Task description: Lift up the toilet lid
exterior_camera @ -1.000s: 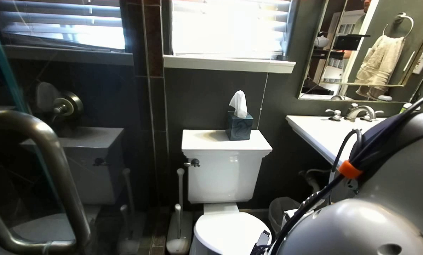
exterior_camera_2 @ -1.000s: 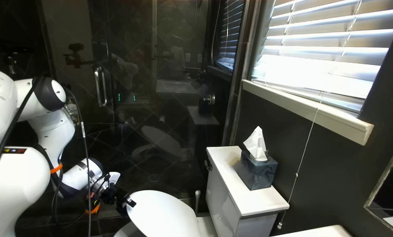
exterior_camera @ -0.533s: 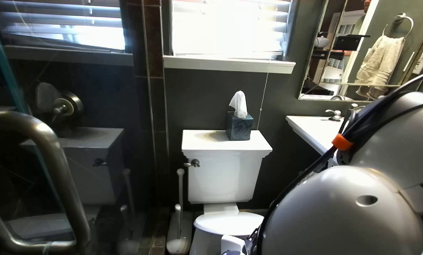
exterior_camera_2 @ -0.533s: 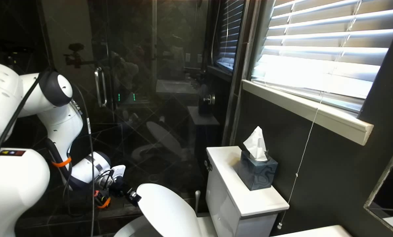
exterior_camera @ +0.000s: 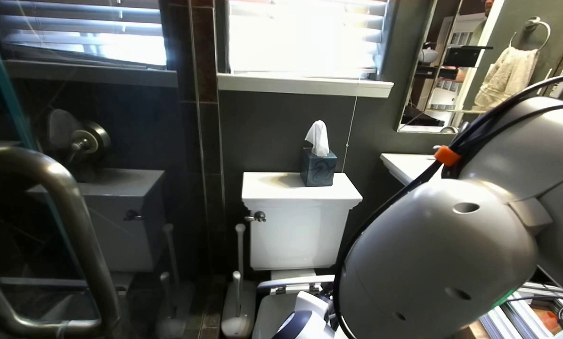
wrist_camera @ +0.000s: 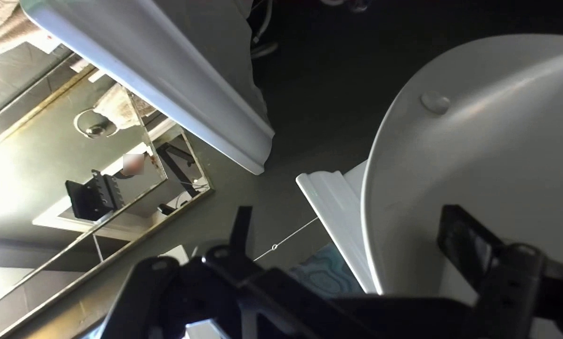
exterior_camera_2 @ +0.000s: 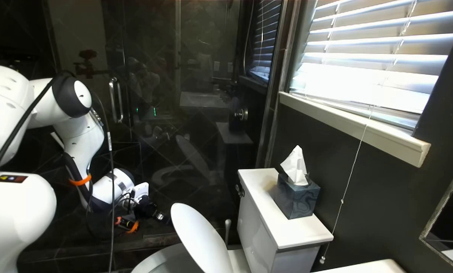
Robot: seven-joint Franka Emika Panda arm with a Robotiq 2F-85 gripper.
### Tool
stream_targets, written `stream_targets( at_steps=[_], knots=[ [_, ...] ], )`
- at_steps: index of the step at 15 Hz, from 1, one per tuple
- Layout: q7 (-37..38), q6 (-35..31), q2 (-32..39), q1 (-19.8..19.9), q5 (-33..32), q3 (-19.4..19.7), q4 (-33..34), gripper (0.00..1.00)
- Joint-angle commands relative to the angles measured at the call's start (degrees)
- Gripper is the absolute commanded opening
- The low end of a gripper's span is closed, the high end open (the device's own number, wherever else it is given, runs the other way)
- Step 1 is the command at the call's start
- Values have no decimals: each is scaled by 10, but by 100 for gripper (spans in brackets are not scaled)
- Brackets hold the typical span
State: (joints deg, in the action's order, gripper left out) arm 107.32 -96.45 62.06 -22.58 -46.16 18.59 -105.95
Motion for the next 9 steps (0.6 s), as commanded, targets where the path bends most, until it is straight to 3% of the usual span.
stream_targets(
  at_steps=[1, 9],
  knots=[
    [86, -1, -10, 36, -58, -18, -11, 100],
    [248, 32, -13, 95, -94, -22, 11, 100]
  ],
)
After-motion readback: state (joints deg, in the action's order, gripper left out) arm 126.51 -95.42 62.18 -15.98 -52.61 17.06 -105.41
